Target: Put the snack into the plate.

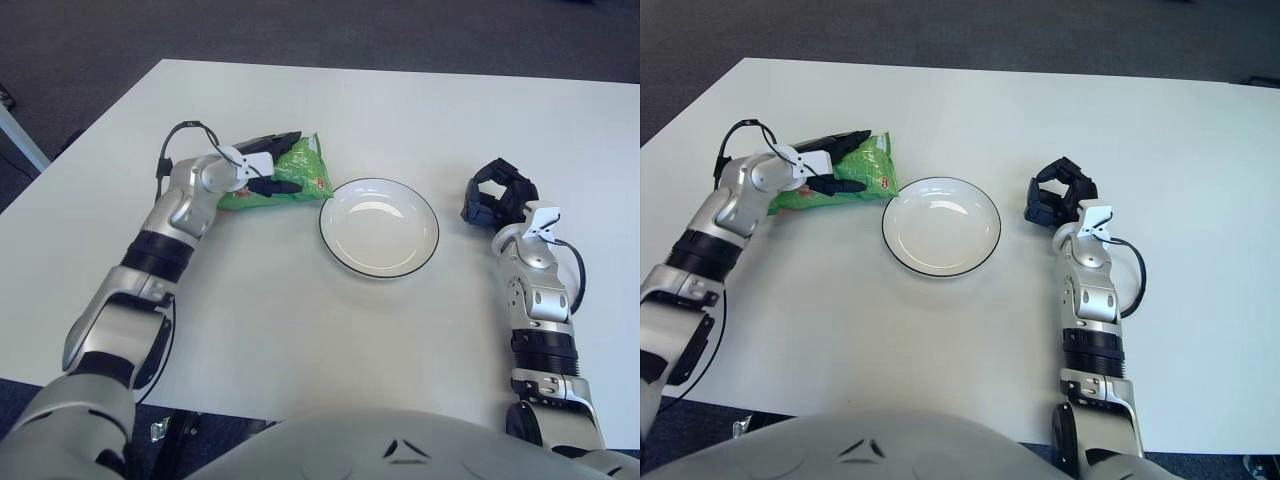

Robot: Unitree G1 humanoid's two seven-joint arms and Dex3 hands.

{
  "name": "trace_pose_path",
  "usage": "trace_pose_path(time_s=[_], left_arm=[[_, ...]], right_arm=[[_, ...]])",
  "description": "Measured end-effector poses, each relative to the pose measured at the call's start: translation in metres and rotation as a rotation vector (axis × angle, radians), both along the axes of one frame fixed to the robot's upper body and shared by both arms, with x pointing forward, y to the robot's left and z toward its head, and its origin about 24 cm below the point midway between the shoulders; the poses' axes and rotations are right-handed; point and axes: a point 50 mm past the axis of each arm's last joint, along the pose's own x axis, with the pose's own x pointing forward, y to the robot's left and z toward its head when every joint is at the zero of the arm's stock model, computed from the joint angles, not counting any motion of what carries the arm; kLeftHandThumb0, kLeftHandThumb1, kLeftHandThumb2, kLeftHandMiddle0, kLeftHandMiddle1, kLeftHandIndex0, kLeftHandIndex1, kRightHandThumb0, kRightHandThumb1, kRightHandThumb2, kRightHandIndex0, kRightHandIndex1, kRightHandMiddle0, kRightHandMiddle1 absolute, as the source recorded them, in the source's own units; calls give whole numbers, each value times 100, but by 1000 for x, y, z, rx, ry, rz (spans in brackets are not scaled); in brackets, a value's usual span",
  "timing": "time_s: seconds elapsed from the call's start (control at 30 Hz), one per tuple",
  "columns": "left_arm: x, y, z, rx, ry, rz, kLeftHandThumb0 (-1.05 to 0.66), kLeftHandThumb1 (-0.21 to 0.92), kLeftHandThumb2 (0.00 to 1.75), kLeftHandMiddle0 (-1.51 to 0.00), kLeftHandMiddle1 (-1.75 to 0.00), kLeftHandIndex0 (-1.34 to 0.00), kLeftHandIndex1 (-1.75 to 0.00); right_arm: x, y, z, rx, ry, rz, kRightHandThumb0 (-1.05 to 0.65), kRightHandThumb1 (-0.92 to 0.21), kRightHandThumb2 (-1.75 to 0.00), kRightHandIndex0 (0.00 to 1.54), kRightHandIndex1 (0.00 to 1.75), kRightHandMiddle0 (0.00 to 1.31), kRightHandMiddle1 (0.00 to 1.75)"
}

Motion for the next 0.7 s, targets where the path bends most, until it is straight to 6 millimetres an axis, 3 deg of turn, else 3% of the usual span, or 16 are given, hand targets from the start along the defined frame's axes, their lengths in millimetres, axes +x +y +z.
trace_pose_path(time_s=[0.37, 0.7], left_arm=[[10, 9, -2, -50, 93, -85, -104, 92, 55, 0, 0, 0, -1], [15, 9, -6, 16, 84, -113, -105, 92, 36, 0, 0, 0, 0]], right_arm=[[-1, 1, 1, 0, 12, 4, -49, -28, -135, 126, 175, 64, 175], [-1, 1, 0, 1, 20, 4, -49, -28, -136, 127, 175, 64, 175]])
